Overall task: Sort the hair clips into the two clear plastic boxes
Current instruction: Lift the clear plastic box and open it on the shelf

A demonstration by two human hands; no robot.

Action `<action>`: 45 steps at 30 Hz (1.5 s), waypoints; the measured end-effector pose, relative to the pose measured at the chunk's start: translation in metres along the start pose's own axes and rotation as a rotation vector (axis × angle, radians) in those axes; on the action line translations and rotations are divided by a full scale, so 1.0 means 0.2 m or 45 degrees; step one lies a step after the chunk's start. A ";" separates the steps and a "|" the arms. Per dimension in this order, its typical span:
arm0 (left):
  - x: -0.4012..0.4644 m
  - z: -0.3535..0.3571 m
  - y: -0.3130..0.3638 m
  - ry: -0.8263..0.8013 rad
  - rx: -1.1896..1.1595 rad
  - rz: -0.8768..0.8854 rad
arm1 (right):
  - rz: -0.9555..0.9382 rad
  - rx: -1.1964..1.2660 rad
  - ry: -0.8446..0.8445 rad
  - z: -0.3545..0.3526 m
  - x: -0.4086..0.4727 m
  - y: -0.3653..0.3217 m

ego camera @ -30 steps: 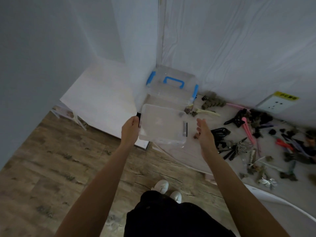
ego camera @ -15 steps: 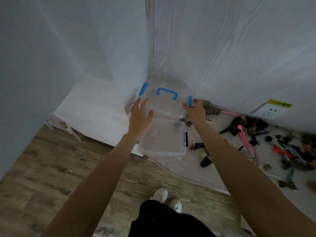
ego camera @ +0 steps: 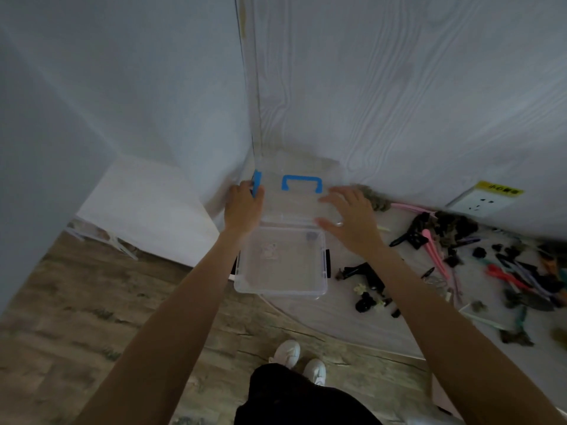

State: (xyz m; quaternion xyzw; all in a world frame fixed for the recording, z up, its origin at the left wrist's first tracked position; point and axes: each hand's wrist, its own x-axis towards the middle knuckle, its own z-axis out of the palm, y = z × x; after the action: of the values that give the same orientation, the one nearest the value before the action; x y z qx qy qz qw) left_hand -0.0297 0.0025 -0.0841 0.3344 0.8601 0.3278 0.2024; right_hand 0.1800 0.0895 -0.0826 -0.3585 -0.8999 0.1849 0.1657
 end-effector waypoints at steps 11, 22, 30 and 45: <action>-0.05 -0.03 -0.05 0.030 -0.261 -0.082 | 0.011 0.262 0.040 -0.10 0.02 -0.03; -0.15 -0.07 -0.03 0.098 -0.255 -0.016 | 0.233 0.301 0.312 -0.24 0.49 -0.09; -0.21 -0.07 -0.01 0.226 -0.145 0.118 | 0.294 0.312 0.278 -0.13 0.37 -0.19; -0.22 -0.12 -0.10 0.178 -0.067 0.486 | 0.494 0.500 0.212 -0.09 0.06 -0.16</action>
State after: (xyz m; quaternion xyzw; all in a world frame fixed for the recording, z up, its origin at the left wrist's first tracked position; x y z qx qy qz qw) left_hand -0.0211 -0.0507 -0.0758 0.4624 0.7842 0.4050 0.0852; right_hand 0.1612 0.0811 -0.0501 -0.4992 -0.7447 0.3537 0.2666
